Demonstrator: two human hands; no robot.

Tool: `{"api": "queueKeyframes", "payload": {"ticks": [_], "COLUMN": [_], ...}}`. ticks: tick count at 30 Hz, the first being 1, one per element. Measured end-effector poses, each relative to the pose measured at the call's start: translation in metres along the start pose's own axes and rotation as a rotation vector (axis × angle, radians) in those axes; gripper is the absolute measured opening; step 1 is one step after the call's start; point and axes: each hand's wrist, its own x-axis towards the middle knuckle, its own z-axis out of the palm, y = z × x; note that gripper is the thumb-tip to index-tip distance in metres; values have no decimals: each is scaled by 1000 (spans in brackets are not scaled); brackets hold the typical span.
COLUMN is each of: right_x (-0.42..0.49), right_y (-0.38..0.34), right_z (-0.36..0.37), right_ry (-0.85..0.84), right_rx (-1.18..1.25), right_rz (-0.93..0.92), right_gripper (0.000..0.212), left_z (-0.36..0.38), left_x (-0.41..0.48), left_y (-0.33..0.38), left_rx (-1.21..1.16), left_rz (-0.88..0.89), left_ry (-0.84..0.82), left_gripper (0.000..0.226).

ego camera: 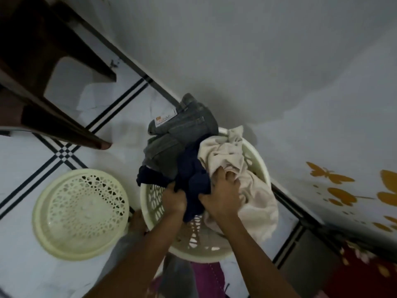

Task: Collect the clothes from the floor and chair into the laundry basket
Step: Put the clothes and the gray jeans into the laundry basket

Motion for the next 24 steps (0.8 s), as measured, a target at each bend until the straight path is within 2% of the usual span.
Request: {"api": "queueKeyframes", "payload": {"ticks": [2, 4, 7, 8, 9, 11, 12, 14, 16, 17, 19, 20, 22, 24], "right_x": [-3, -4, 9, 17, 27, 55, 69, 99, 122, 132, 143, 148, 152, 146], "right_y": [-10, -27, -57, -66, -74, -90, -98, -112, -120, -124, -129, -131, -130, -127], "right_z": [9, 5, -14, -19, -24, -33, -38, -45, -45, -41, -34, -29, -27, -36], "right_ry": [-14, 36, 190, 223, 231, 195, 188, 161, 87, 50, 34, 62, 150, 208], "right_rx": [78, 130, 193, 224, 246, 237, 216, 175, 164, 165, 165, 188, 332, 550], "right_rz": [17, 26, -34, -64, -83, -89, -86, -51, 24, 60, 109, 129, 142, 92], "right_gripper": [54, 38, 39, 41, 45, 63, 75, 99, 117, 121, 118, 110, 84, 59], "left_z": [-13, -27, -34, -34, -34, -37, -38, -42, -48, -52, -58, -60, -59, -54], "left_x": [6, 4, 1, 6, 12, 27, 40, 64, 84, 92, 106, 114, 122, 105], "left_y": [-1, 9, 32, 39, 49, 75, 83, 94, 98, 101, 101, 100, 101, 109], "left_rx": [106, 114, 90, 97, 103, 70, 34, -43, -199, -264, -326, -337, -346, -384], "left_rz": [37, 134, 321, 329, 291, 73, -55, -268, -378, -402, -428, -414, -320, -124], "left_ry": [99, 158, 280, 346, 426, 559, 546, 351, 158, 82, 3, 14, 140, 306], "left_gripper": [26, 27, 20, 21, 27, 51, 65, 99, 131, 137, 124, 105, 66, 49]}}
